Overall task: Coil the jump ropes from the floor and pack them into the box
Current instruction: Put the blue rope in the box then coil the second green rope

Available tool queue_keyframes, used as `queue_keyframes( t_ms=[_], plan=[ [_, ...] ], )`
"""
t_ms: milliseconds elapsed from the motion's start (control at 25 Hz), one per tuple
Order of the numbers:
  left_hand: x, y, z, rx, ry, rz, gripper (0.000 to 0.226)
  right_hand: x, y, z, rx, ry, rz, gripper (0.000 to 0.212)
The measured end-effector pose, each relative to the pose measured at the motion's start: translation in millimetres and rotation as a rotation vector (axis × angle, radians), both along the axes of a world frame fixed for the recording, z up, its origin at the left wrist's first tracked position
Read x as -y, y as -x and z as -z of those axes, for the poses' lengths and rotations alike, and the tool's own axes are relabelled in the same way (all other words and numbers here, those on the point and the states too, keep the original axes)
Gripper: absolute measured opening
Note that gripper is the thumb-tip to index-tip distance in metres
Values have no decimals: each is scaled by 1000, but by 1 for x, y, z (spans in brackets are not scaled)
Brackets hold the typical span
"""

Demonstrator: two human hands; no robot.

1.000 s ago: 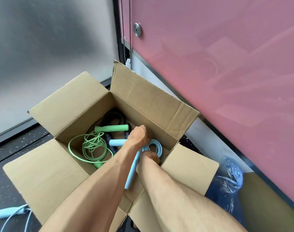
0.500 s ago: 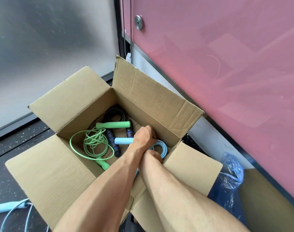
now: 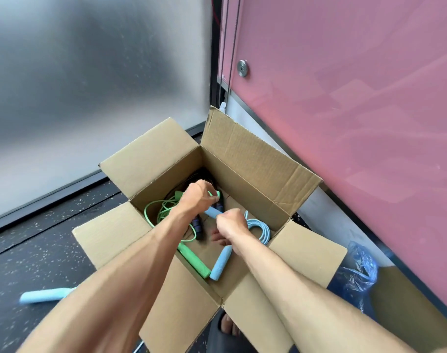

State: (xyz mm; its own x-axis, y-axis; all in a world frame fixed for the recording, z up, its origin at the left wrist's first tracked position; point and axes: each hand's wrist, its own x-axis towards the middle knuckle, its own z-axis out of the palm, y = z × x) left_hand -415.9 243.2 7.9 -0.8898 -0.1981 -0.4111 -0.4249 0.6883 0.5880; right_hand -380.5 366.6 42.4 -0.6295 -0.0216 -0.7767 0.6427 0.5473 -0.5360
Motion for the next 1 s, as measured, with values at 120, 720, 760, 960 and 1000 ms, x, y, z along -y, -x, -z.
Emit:
queue_keyframes(
  t_ms=[120, 720, 760, 960, 1000],
  plan=[
    [38, -11, -2, 7, 110, -103, 20, 29, 21, 0, -452, -199, -331, 20],
    [50, -37, 15, 202, 342, 4, 67, 53, 55, 50, -874, -486, -1026, 33],
    [51, -38, 6, 183, 325, -6, 62, 47, 55, 46, -901, -458, -1027, 30],
    [73, -46, -69, 74, 192, -99, 28, 34, 47, -11, -959, -223, -952, 16],
    [80, -48, -88, 61, 170, -110, 23, 34, 43, -28, -974, -176, -931, 16]
  ],
)
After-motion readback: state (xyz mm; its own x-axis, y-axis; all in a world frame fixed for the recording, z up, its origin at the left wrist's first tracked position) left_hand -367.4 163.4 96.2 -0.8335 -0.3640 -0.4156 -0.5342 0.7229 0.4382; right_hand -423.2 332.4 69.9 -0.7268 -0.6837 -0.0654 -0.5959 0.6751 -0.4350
